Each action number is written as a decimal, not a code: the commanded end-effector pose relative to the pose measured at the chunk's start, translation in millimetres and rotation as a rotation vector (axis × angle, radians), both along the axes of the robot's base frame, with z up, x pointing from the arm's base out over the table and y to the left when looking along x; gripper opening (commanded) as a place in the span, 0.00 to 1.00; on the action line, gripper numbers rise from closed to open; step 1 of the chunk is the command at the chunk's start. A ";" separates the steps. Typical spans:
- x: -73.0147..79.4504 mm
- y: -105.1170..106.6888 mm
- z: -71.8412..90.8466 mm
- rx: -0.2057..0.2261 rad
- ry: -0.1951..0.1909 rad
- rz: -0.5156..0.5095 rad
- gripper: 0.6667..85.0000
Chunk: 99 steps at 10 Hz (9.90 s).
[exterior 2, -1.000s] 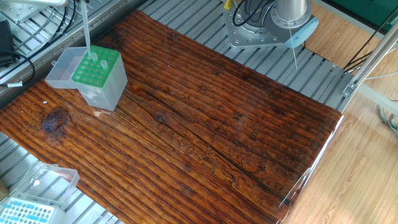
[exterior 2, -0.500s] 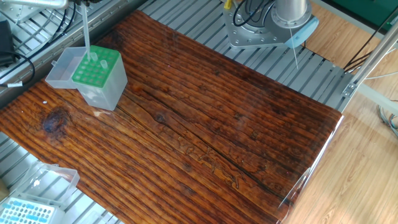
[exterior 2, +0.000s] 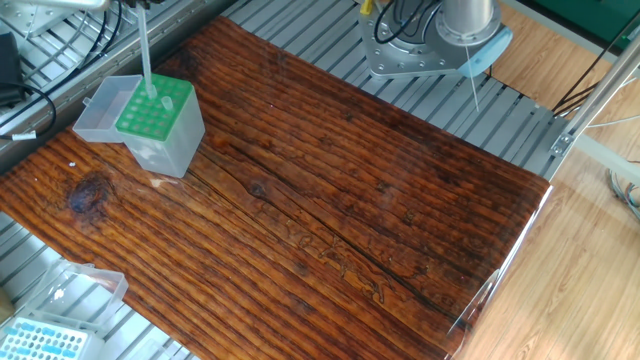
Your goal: Insert a large pipette tip into the holder for large pipette tips
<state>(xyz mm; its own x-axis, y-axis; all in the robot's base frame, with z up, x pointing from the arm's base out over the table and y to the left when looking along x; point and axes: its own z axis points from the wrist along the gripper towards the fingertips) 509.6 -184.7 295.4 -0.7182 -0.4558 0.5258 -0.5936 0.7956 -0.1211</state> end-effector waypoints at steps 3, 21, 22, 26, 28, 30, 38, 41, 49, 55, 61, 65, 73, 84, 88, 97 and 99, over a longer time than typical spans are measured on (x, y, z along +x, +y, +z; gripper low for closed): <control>30.9 37.9 -23.3 0.138 -0.161 -0.073 0.00; 17.4 -44.0 47.3 -0.150 0.040 0.248 0.00; 23.5 -45.0 49.3 -0.160 0.032 0.259 0.00; 42.8 -39.5 39.4 -0.104 0.003 0.345 0.00; 42.7 -43.8 28.8 -0.042 -0.020 0.324 0.00; 32.9 -55.9 33.3 -0.061 0.032 0.340 0.00; 31.6 -54.3 20.0 -0.112 0.085 0.375 0.00; 23.2 -65.5 14.0 -0.117 0.118 0.397 0.00; 13.5 -73.7 2.7 -0.101 0.151 0.421 0.00; 16.3 -67.6 -3.1 -0.090 0.159 0.420 0.00; 24.0 -68.7 -14.6 -0.102 0.157 0.434 0.00; 21.3 -70.0 -17.9 -0.094 0.169 0.444 0.00; 15.7 -69.4 -22.5 -0.077 0.180 0.440 0.00; 15.1 -70.6 -11.0 -0.055 0.198 0.453 0.00; 5.2 -85.4 6.2 -0.110 0.283 0.468 0.00; 21.5 -65.8 -8.2 -0.101 0.278 0.464 0.00; 23.0 -70.5 -7.4 -0.129 0.280 0.471 0.00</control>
